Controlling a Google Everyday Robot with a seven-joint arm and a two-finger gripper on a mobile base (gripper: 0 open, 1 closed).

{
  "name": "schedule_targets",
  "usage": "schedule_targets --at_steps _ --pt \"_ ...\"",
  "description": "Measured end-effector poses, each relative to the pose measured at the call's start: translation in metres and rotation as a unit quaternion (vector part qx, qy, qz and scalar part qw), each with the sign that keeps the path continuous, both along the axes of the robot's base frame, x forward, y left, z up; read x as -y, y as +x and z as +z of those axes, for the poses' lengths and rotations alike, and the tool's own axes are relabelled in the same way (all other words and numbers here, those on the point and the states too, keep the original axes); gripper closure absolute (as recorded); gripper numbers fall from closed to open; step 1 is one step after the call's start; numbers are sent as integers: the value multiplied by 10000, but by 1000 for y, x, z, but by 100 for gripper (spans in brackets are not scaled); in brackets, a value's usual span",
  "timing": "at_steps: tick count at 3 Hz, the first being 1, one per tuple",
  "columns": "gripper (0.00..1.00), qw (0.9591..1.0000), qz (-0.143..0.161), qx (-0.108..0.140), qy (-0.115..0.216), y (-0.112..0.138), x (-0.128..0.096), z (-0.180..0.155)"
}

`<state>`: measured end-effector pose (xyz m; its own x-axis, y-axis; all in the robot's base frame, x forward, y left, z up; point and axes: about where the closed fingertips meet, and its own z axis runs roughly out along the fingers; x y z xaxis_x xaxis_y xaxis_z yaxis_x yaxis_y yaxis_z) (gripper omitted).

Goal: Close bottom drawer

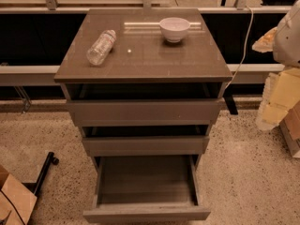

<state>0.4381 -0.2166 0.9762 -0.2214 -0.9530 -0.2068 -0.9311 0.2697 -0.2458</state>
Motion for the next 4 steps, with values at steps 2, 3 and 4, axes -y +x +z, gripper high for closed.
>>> schedule_targets --at_steps 2,3,4 --pt "10 10000 5 37 4 0 -1 1" --pt "35 9999 160 -6 28 4 -4 -12" --pt "58 9992 373 -75 99 7 -8 -36"
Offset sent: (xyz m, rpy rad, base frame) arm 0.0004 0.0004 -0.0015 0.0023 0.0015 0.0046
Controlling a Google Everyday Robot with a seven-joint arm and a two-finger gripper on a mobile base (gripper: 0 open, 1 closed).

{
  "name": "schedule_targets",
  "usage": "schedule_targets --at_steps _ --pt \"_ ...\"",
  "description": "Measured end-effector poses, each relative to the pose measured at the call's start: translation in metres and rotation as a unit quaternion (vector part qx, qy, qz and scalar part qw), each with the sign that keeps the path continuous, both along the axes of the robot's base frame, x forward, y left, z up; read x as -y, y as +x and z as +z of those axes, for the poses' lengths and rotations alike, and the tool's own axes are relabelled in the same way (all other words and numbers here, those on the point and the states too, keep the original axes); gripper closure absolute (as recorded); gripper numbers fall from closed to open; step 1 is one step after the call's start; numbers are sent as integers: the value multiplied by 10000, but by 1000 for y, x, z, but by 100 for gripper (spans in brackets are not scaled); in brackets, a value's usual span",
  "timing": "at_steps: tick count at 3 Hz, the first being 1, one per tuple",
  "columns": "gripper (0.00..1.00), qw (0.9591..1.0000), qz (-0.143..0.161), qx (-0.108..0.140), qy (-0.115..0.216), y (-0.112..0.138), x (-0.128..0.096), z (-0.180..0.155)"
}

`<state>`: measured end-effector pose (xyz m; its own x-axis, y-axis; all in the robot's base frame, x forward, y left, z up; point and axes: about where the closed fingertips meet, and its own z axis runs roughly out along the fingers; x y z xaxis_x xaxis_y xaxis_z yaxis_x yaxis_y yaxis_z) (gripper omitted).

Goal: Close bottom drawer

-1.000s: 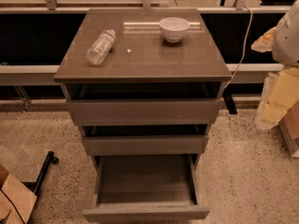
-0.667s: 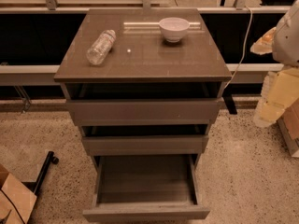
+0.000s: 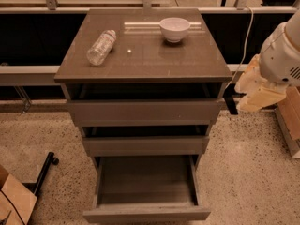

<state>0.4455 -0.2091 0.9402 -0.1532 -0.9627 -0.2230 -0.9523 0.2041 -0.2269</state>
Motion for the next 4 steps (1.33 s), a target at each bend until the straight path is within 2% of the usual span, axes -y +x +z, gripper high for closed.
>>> schedule_targets --at_steps 1,2,3,4 --pt "89 9998 188 -65 33 1 6 -46" --pt "100 9998 173 -37 25 1 5 -39" --pt "100 9998 173 -37 25 1 5 -39" --pt "100 9991 285 -244 219 -7 -7 -72"
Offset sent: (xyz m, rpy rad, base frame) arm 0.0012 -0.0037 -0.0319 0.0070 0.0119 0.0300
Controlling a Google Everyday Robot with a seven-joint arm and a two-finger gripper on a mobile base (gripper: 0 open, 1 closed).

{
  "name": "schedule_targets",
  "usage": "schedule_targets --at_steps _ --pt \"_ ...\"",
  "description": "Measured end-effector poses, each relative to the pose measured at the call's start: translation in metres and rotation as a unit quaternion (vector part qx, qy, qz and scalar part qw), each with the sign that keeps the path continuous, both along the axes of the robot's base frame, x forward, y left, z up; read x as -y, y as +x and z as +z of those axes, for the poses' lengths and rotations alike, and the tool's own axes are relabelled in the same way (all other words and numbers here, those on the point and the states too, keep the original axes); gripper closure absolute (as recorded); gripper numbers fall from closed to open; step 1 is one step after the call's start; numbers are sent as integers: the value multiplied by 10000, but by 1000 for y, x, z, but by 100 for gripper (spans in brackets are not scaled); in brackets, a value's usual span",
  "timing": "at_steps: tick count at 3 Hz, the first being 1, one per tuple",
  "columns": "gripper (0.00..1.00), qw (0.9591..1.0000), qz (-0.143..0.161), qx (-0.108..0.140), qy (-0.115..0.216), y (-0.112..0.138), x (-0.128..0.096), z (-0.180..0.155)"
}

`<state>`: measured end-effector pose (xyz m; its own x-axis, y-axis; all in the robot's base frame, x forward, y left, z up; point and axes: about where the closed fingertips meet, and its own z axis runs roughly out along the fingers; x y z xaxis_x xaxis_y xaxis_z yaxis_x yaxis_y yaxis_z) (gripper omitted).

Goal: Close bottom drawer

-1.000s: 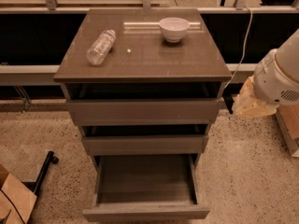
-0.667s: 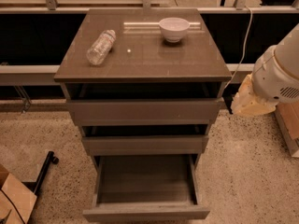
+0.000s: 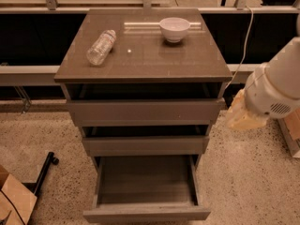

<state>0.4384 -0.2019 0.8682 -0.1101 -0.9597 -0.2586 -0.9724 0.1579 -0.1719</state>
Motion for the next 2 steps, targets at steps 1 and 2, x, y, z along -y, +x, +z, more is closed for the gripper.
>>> schedule_targets --at_steps 1,2 --pt "100 9979 189 -451 414 -15 -19 -80" --pt "100 9946 218 -572 838 -20 -23 -134"
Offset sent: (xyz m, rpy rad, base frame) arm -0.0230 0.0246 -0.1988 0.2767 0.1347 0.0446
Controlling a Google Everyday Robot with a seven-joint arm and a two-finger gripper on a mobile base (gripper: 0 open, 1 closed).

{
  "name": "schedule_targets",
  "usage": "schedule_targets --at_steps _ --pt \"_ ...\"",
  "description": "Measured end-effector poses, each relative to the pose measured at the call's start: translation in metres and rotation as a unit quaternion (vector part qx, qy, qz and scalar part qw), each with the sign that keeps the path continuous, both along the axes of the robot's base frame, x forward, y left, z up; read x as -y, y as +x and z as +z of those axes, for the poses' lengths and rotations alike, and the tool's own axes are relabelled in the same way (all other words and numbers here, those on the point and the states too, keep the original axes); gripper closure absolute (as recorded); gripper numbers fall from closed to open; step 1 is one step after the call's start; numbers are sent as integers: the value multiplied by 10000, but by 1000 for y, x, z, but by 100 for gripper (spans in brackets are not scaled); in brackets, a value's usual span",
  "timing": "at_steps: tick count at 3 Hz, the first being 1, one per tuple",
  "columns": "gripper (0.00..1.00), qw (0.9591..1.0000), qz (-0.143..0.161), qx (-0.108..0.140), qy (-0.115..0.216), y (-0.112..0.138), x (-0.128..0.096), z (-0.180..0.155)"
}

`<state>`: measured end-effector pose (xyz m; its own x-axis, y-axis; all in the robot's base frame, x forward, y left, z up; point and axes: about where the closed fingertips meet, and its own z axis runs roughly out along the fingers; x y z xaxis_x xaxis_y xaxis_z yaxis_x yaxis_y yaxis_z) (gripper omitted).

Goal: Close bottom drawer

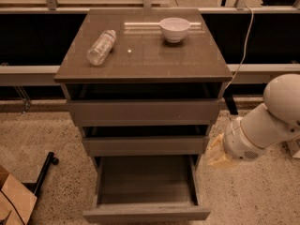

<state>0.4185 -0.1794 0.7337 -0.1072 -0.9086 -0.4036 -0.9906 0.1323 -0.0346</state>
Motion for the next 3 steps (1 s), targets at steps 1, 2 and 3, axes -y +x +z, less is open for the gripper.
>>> schedule_targets --at_steps 1,2,3 --pt "100 10000 2 20 2 1 0 -1" --pt "100 9999 13 52 -135 -2 -4 -10" --pt "100 9996 264 21 -122 -2 -16 -52"
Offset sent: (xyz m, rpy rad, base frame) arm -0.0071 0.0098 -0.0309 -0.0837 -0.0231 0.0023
